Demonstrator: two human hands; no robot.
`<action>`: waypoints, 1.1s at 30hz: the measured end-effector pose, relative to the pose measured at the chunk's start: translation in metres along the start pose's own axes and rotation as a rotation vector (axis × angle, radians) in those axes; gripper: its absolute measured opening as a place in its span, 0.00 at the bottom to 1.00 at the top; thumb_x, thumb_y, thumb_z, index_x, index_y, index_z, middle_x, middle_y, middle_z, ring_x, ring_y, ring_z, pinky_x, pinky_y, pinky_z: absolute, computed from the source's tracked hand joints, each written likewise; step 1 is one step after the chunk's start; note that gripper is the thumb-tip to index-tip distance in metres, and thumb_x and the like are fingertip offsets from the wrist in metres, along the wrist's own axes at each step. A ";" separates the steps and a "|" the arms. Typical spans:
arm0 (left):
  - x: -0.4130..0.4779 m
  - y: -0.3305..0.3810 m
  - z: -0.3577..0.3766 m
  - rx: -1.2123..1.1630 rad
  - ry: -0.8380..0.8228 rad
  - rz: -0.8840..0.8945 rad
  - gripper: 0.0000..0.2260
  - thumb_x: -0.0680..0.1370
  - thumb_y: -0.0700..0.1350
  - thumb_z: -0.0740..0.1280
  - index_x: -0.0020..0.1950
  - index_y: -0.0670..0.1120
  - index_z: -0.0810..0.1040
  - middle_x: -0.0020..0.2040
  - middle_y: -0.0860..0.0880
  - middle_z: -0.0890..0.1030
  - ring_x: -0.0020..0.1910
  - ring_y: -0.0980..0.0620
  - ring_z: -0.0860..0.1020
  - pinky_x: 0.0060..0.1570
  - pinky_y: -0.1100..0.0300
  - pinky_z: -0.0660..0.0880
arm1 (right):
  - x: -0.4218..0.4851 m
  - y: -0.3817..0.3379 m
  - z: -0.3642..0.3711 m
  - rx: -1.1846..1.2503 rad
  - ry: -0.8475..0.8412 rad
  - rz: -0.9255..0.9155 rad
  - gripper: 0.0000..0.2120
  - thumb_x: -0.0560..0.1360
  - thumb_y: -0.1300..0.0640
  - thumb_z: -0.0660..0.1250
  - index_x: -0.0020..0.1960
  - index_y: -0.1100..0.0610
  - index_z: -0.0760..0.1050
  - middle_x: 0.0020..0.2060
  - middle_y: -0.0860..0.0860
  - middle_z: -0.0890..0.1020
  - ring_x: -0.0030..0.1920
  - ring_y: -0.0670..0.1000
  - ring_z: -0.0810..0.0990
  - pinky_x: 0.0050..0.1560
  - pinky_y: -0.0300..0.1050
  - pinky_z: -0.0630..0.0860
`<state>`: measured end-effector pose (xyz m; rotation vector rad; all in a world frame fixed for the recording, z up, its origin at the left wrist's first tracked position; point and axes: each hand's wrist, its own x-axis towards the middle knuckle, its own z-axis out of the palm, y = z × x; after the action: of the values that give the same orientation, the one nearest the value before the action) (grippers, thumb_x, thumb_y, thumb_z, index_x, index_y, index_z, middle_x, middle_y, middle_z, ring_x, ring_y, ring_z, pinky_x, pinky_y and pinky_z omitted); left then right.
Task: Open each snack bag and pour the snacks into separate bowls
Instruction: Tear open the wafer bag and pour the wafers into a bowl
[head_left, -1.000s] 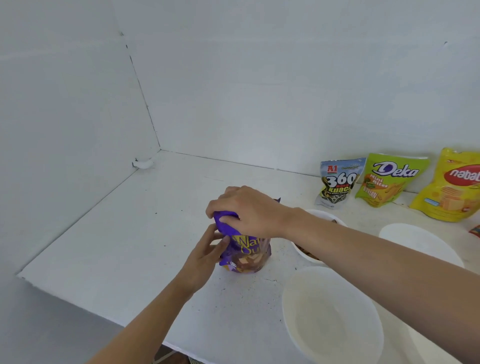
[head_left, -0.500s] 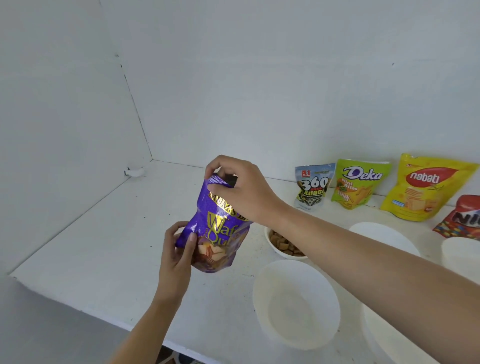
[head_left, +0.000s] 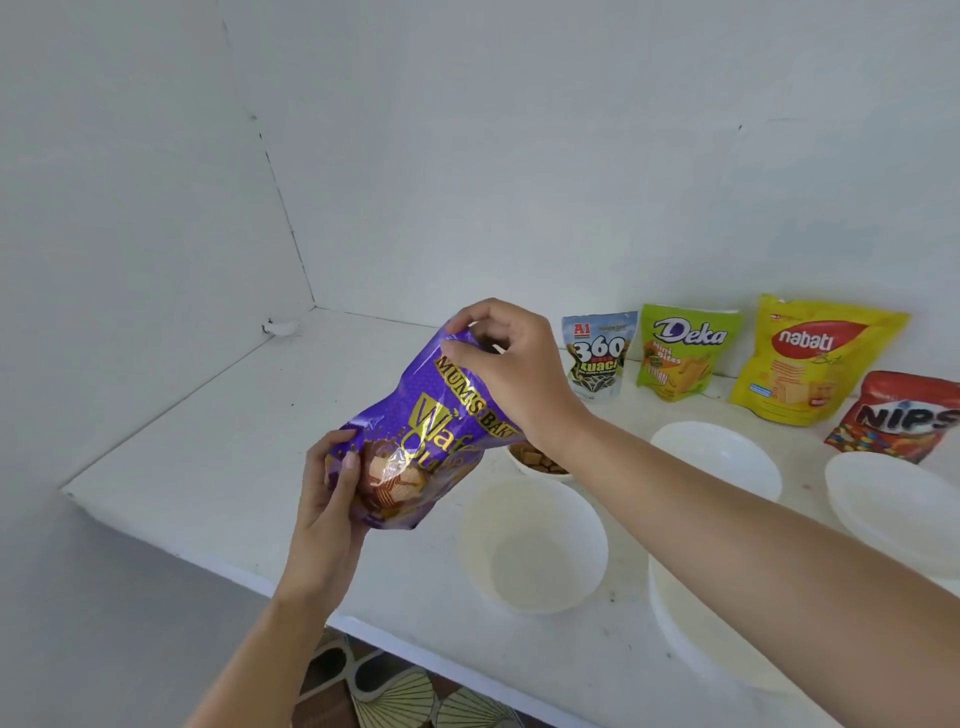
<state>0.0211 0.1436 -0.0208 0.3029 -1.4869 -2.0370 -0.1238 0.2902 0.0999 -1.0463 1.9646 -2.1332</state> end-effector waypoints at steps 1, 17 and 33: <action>-0.001 0.005 -0.001 -0.005 -0.023 -0.026 0.08 0.83 0.45 0.59 0.61 0.54 0.72 0.57 0.52 0.81 0.53 0.49 0.83 0.43 0.51 0.81 | -0.003 -0.001 -0.002 0.020 0.021 0.010 0.06 0.73 0.66 0.72 0.43 0.55 0.79 0.34 0.59 0.83 0.41 0.64 0.82 0.44 0.50 0.77; 0.013 0.031 -0.009 0.115 -0.085 -0.167 0.10 0.82 0.38 0.64 0.61 0.50 0.74 0.45 0.47 0.81 0.47 0.45 0.83 0.38 0.51 0.79 | -0.031 0.020 -0.027 0.018 0.071 0.246 0.07 0.74 0.64 0.73 0.50 0.57 0.79 0.41 0.59 0.85 0.42 0.61 0.85 0.44 0.57 0.81; 0.025 0.078 -0.003 0.436 -0.217 -0.067 0.08 0.81 0.40 0.67 0.57 0.51 0.78 0.46 0.50 0.83 0.42 0.46 0.84 0.32 0.61 0.80 | -0.061 0.045 -0.038 0.075 0.060 0.449 0.11 0.74 0.70 0.68 0.48 0.55 0.76 0.37 0.58 0.81 0.39 0.56 0.80 0.42 0.49 0.74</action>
<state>0.0283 0.1115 0.0536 0.3135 -2.0823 -1.8234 -0.1140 0.3430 0.0344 -0.4729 1.9002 -1.9846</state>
